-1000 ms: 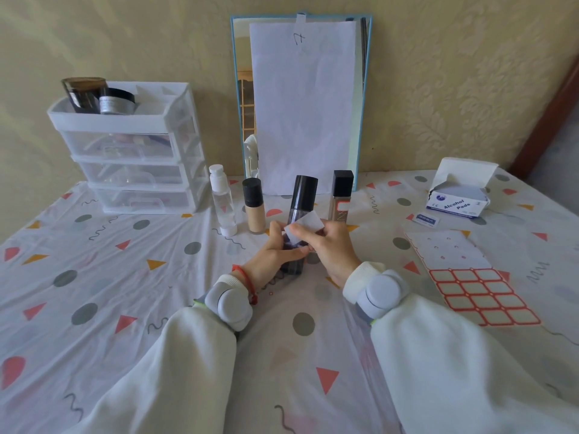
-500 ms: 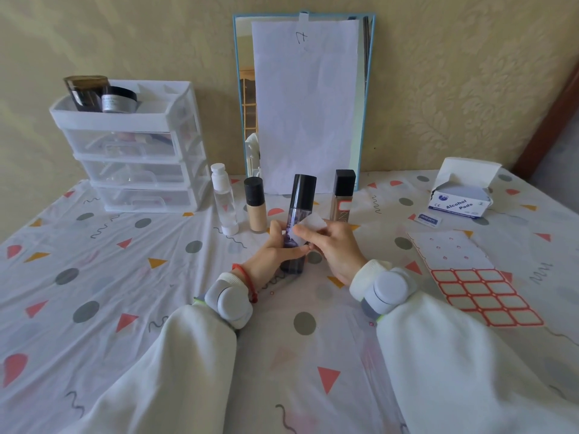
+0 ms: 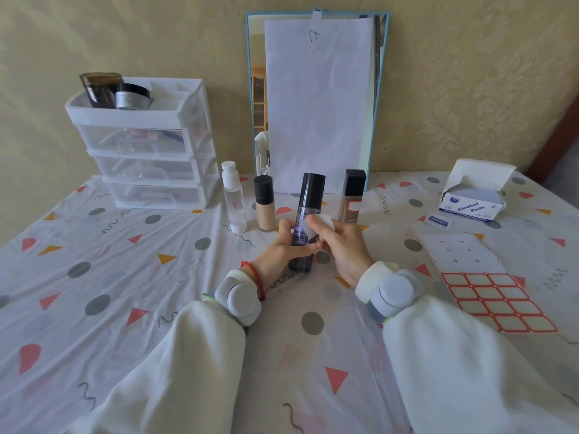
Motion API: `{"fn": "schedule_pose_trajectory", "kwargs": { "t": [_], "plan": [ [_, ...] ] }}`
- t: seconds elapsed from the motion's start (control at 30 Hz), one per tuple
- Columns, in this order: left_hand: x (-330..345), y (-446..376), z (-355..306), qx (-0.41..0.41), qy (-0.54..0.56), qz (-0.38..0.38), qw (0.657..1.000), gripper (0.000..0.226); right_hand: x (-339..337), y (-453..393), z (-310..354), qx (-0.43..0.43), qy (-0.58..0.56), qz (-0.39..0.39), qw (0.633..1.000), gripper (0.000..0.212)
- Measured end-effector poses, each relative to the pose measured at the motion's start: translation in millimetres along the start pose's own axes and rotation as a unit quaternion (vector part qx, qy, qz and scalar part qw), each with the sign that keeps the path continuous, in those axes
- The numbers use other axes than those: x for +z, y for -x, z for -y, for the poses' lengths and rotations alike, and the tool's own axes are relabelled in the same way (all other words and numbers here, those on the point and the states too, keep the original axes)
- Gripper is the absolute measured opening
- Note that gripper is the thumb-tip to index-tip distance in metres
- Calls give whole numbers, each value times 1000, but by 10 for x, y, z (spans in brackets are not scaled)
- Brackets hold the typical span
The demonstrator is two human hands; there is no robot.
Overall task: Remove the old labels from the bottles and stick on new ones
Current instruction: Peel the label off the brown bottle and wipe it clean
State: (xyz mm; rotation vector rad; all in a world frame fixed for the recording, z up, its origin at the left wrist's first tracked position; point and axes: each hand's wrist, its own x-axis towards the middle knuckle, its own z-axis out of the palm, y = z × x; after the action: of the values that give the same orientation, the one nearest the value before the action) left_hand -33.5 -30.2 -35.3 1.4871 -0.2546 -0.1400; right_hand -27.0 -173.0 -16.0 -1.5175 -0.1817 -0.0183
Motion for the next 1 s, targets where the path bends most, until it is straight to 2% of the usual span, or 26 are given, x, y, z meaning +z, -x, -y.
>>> {"fn": "schedule_pose_trajectory", "kwargs": {
  "t": [0.07,0.23,0.3,0.43,0.57,0.67,0.8,0.87,1.0],
  "plan": [
    [2,-7,8,-5,-5,3,1000,45,-3,-16,-14,7,0,-12,1000,42],
    [12,6,12,2,-8,-1,1000,49,-61,-6,4,24,-20,40,999,39],
    [17,10,13,7,-15,-2,1000,46,-71,8,27,21,-6,51,998,32],
    [0,-5,37,9,-45,-2,999,35,17,52,49,-18,40,16,999,23],
    [12,5,14,-1,-43,-1,999,36,25,33,61,-23,80,-17,996,39],
    [24,12,-19,-2,-35,-3,999,44,-53,2,57,6,68,4,998,47],
    [37,22,-41,-3,-27,-2,1000,43,-68,-12,26,38,24,22,999,39],
    [32,17,-41,-4,-22,-4,1000,37,-68,-13,31,29,7,5,1000,31],
    [27,11,-75,6,-6,-41,999,45,-126,-1,65,0,-4,-13,1000,18]
  ]
}}
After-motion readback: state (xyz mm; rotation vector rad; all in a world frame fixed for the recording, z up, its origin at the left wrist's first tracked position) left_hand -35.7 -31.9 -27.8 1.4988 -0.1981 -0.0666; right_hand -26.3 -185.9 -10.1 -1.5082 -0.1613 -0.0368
